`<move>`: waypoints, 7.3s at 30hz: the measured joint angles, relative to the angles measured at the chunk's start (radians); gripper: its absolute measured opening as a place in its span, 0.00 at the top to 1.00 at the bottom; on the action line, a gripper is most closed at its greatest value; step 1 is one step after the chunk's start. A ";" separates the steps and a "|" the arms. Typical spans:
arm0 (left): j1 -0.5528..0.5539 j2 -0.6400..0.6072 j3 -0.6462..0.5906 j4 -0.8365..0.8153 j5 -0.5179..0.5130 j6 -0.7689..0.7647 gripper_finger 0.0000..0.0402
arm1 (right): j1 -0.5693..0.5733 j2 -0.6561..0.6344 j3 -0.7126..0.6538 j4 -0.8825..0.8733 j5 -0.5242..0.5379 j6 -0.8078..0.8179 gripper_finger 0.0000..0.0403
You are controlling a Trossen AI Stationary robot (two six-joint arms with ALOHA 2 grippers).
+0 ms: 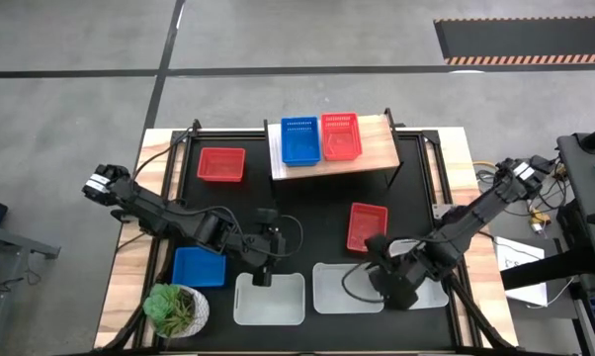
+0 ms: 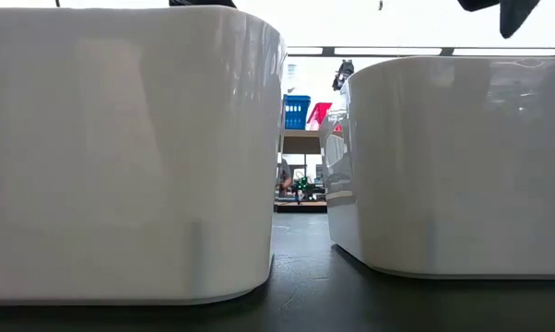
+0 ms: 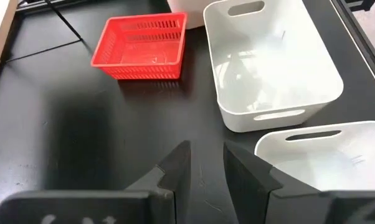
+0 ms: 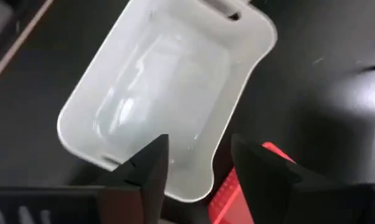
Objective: Stack baskets on shelf by color
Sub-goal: Put the middle white bin on the shelf, then stack the blue basket on the stacked blue basket on the shelf
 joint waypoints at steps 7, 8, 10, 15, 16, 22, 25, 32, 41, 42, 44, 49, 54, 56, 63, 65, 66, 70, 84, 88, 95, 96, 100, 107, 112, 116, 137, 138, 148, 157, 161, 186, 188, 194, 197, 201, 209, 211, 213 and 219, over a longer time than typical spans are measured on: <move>-0.009 0.000 -0.014 0.049 0.000 -0.001 0.80 | 0.086 0.117 0.063 -0.162 -0.001 -0.053 0.49; -0.011 0.000 -0.015 0.051 0.000 -0.001 0.80 | 0.093 0.134 0.075 -0.190 0.001 -0.052 0.49; -0.013 0.000 -0.015 0.051 0.000 -0.001 0.80 | 0.101 0.163 0.101 -0.215 0.001 -0.054 0.50; -0.013 0.000 -0.016 0.051 -0.001 -0.001 0.80 | 0.104 0.211 0.113 -0.234 -0.001 -0.126 0.52; -0.013 0.000 -0.016 0.051 0.000 -0.001 0.80 | 0.104 0.219 0.110 -0.237 -0.001 -0.148 0.53; -0.014 0.000 -0.027 0.051 0.000 -0.001 0.80 | 0.096 0.268 0.098 -0.209 0.001 -0.254 0.54; -0.014 0.000 -0.031 0.051 0.000 -0.001 0.80 | 0.090 0.296 0.098 -0.159 -0.005 -0.285 0.56; -0.013 0.000 -0.042 0.084 -0.013 0.000 0.80 | 0.091 0.358 0.098 -0.086 -0.034 -0.318 0.65; -0.013 0.000 -0.041 0.112 -0.034 0.005 0.80 | 0.091 0.393 0.119 -0.068 -0.086 -0.299 0.90; -0.013 0.000 -0.041 0.111 -0.039 0.009 0.80 | 0.091 0.393 0.128 -0.071 -0.091 -0.294 0.94; -0.013 0.000 -0.042 0.111 -0.056 0.020 0.80 | 0.091 0.393 0.155 -0.080 -0.108 -0.275 0.97; -0.013 0.000 -0.037 0.111 -0.100 0.075 0.80 | 0.093 0.383 0.257 -0.151 -0.116 -0.198 0.98; -0.010 -0.031 -0.038 0.110 -0.168 0.160 0.80 | 0.093 0.371 0.386 -0.253 -0.103 -0.131 0.98; -0.010 -0.050 -0.039 0.110 -0.194 0.188 0.80 | 0.092 0.364 0.448 -0.318 -0.059 -0.086 0.98; -0.010 -0.122 -0.043 0.114 -0.260 0.276 0.80 | 0.023 0.351 0.680 -0.693 0.190 0.113 0.98; -0.010 -0.133 -0.047 0.113 -0.281 0.293 0.80 | -0.021 0.343 0.732 -0.718 0.220 0.128 0.98; -0.010 -0.135 -0.047 0.116 -0.294 0.299 0.80 | -0.049 0.321 0.743 -0.699 0.210 0.101 0.98; -0.010 -0.142 -0.056 0.114 -0.321 0.343 0.80 | -0.185 0.274 0.813 -0.694 0.191 0.028 0.98; -0.010 -0.152 -0.104 0.100 -0.363 0.381 0.80 | -0.914 0.186 0.883 -0.714 0.022 -0.372 0.98; -0.010 -0.178 -0.119 0.101 -0.370 0.394 0.80 | -1.103 0.195 0.881 -0.716 -0.086 -0.480 0.98; -0.010 -0.222 -0.137 0.106 -0.372 0.392 0.80 | -1.248 0.210 0.843 -0.713 -0.167 -0.576 0.98; -0.010 -0.223 -0.140 0.104 -0.372 0.392 0.80 | -1.254 0.209 0.830 -0.714 -0.165 -0.575 0.98; -0.010 -0.223 -0.143 0.102 -0.372 0.393 0.80 | -1.256 0.208 0.786 -0.713 -0.086 -0.551 0.98; -0.010 -0.223 -0.143 0.102 -0.371 0.393 0.80 | -1.256 0.206 0.687 -0.713 -0.066 -0.541 0.98; -0.010 -0.223 -0.143 0.102 -0.371 0.393 0.80 | -1.252 0.206 0.633 -0.713 -0.166 -0.565 0.98; -0.010 -0.223 -0.143 0.102 -0.371 0.393 0.80 | -1.245 0.206 0.622 -0.714 -0.270 -0.574 0.98; -0.010 -0.223 -0.143 0.102 -0.371 0.394 0.80 | -1.174 0.208 0.622 -0.615 -0.288 -0.616 0.98; -0.010 -0.223 -0.143 0.102 -0.371 0.394 0.80 | -1.174 0.208 0.622 -0.610 -0.289 -0.615 0.98; -0.010 -0.223 -0.143 0.102 -0.371 0.394 0.80 | -1.174 0.208 0.603 -0.622 -0.288 -0.617 0.98; -0.010 -0.222 -0.143 0.103 -0.370 0.394 0.80 | -1.174 0.208 0.591 -0.635 -0.277 -0.614 0.94; -0.010 -0.222 -0.143 0.104 -0.370 0.394 0.80 | -1.174 0.207 0.591 -0.636 -0.238 -0.597 0.87; -0.068 -0.201 -0.266 0.132 -0.283 -0.454 0.80 | -0.729 -0.071 0.426 -0.132 -0.235 -0.270 0.89; -0.088 -0.185 -0.284 0.121 -0.281 -0.644 0.80 | -0.667 -0.103 0.342 -0.003 -0.236 -0.297 0.91; -0.088 -0.075 -0.242 -0.011 -0.275 -1.020 0.80 | -0.597 -0.162 0.099 0.272 -0.235 -0.367 0.92; -0.087 -0.017 -0.171 -0.245 -0.186 -1.203 0.80 | -0.599 -0.168 0.009 0.362 -0.235 -0.362 0.92; -0.088 0.074 -0.055 -0.576 0.013 -1.452 0.80 | -0.599 -0.173 -0.076 0.415 -0.233 -0.316 0.92; -0.112 0.199 0.051 -0.796 0.354 -1.542 0.80 | -0.599 -0.182 -0.098 0.414 -0.234 -0.336 0.92; -0.112 0.196 0.055 -0.796 0.360 -1.545 0.80 | -0.599 -0.186 -0.093 0.413 -0.235 -0.336 0.92; -0.111 0.184 0.052 -0.800 0.360 -1.549 0.80 | -0.599 -0.187 -0.093 0.409 -0.235 -0.336 0.92; -0.112 0.161 0.012 -0.741 0.320 -1.552 0.79 | -0.599 -0.187 -0.094 0.350 -0.235 -0.336 0.92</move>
